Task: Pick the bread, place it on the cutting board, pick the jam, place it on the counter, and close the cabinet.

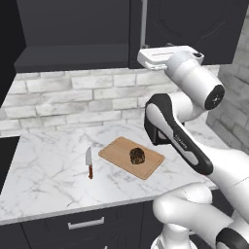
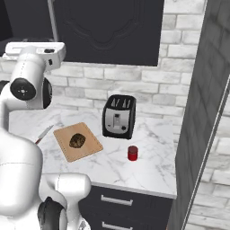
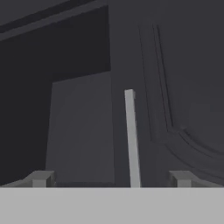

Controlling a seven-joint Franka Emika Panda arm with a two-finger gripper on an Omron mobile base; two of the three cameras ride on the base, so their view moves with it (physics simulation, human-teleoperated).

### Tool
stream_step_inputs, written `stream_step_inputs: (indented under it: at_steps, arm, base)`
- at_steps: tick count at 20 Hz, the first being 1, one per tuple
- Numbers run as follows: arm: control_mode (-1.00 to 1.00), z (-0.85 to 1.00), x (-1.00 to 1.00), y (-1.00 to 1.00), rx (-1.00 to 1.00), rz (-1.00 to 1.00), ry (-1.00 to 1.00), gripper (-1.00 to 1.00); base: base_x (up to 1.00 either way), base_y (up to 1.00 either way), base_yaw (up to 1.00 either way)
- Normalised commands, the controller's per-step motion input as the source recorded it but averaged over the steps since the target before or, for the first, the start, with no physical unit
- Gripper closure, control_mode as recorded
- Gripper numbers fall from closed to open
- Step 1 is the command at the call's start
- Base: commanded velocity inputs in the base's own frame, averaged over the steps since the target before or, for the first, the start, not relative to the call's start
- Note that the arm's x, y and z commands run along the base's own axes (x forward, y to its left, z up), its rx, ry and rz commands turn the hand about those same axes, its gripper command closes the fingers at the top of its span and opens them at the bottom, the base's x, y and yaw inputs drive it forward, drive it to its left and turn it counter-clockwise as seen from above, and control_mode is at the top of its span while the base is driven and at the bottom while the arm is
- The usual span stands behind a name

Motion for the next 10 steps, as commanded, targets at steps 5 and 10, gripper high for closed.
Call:
stream_step_inputs:
  at_steps: [5,10]
  arm:
    - [-1.00,0.07,-0.47,0.00,0.00,0.00,0.00,-1.00]
    - [-1.00,0.09,-0.46,0.06,0.00,0.00,0.00,-1.00]
  base:
    - [0.00,0.00,0.00]
    - [0.00,0.00,0.00]
